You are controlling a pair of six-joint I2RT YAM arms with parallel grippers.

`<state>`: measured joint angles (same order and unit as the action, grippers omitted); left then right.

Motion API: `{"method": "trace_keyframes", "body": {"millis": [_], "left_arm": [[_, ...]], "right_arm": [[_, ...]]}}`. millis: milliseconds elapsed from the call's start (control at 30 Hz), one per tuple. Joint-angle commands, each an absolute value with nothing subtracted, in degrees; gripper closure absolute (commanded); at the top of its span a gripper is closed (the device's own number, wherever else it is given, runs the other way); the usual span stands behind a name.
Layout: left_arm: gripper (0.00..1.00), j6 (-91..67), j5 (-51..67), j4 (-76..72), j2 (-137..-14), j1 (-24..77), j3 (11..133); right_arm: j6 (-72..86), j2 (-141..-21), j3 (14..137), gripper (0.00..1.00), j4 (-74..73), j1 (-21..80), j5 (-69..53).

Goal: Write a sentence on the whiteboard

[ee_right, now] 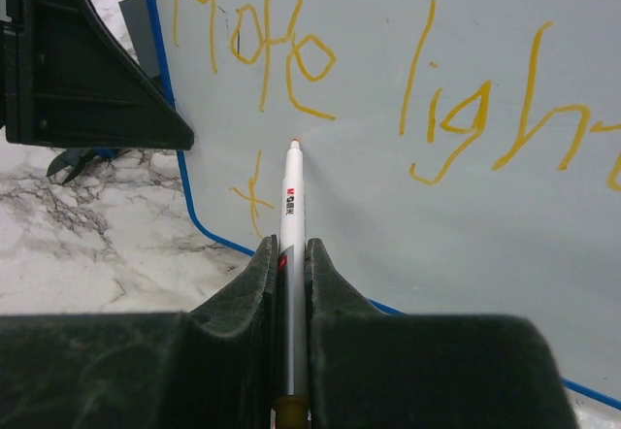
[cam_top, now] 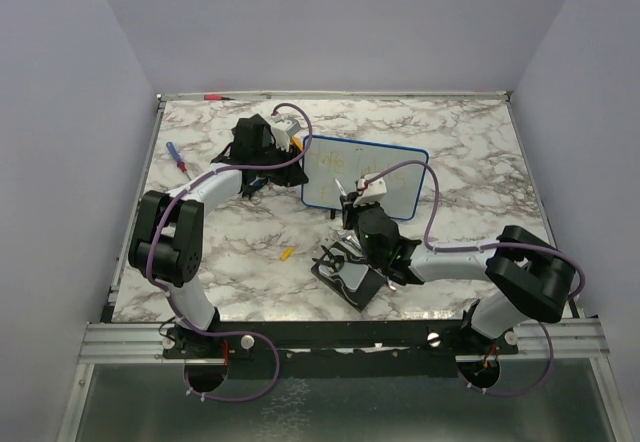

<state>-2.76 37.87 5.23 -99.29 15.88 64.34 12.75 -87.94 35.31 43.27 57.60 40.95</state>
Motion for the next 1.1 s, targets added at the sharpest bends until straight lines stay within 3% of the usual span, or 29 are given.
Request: {"method": "trace_keyframes", "body": {"millis": [0,1067], "left_arm": [[0.75,-2.5,37.1,4.2,-99.0,16.1,65.3],[0.75,-2.4,37.0,4.2,-98.7,16.1,65.3]], "right_arm": [[15.0,-89.3,36.1,1.0,40.8,57.1,42.8],[27.2,-92.1,34.2,1.0,31.8,58.1,38.5]]}}
